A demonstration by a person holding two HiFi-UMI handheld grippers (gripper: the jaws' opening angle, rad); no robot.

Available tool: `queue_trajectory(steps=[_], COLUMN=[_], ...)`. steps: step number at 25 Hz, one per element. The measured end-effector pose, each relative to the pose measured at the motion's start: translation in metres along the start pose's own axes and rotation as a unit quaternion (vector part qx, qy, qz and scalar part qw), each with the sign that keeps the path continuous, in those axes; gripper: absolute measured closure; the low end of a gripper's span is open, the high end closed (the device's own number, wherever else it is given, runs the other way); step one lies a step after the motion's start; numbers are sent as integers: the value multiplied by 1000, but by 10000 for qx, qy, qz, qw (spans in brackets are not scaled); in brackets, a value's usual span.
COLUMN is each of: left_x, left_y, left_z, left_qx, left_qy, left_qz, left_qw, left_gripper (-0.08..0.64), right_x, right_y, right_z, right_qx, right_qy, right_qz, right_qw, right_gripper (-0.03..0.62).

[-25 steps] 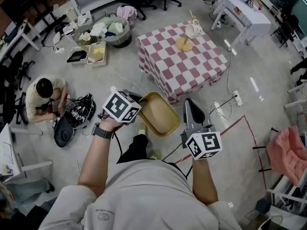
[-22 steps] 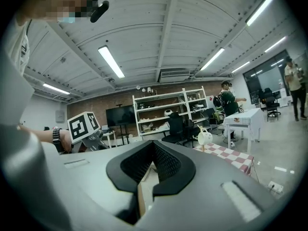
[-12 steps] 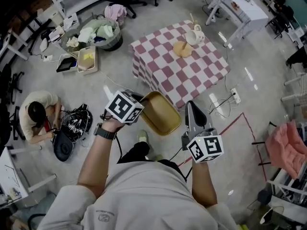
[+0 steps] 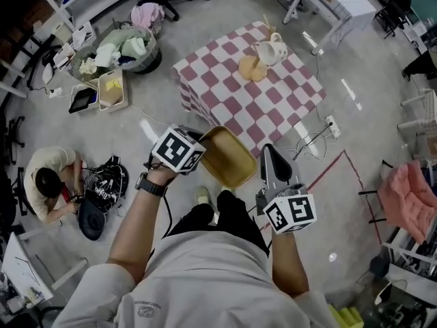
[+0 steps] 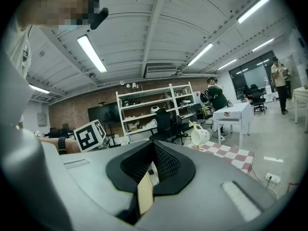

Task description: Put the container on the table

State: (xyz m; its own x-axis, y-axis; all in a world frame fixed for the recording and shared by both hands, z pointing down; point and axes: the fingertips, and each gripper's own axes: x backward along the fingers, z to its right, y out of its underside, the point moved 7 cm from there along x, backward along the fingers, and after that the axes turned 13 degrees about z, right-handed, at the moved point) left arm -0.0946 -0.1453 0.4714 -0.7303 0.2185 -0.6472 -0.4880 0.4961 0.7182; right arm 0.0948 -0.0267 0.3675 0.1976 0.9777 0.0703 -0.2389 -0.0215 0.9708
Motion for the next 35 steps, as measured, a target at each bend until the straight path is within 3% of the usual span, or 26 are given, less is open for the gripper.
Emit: queue_trajectory(steps=[5, 15, 20, 27, 35], left_x=[-38, -125, -173, -235, -285], left_y=[-14, -44, -46, -33, -21], left_z=[-20, -76, -105, -137, -166], left_qx=[49, 218, 272, 660, 558], left_qy=[-30, -363, -490, -464, -419], left_qz=[-77, -278, -400, -612, -681], left_qw=[10000, 9987, 9976, 9949, 9952], left_gripper=[541, 541, 541, 540, 540], right_x=[-29, -120, -153, -185, -202], right_y=[11, 36, 60, 107, 145], right_z=[31, 106, 137, 175, 198], right_qx=[-118, -266, -377, -589, -724], right_qy=[41, -344, -519, -590, -530], right_qz=[-81, -355, -564, -926, -1107], right_qw=[9999, 9984, 9963, 9922, 9898], right_gripper=[583, 583, 583, 583, 583])
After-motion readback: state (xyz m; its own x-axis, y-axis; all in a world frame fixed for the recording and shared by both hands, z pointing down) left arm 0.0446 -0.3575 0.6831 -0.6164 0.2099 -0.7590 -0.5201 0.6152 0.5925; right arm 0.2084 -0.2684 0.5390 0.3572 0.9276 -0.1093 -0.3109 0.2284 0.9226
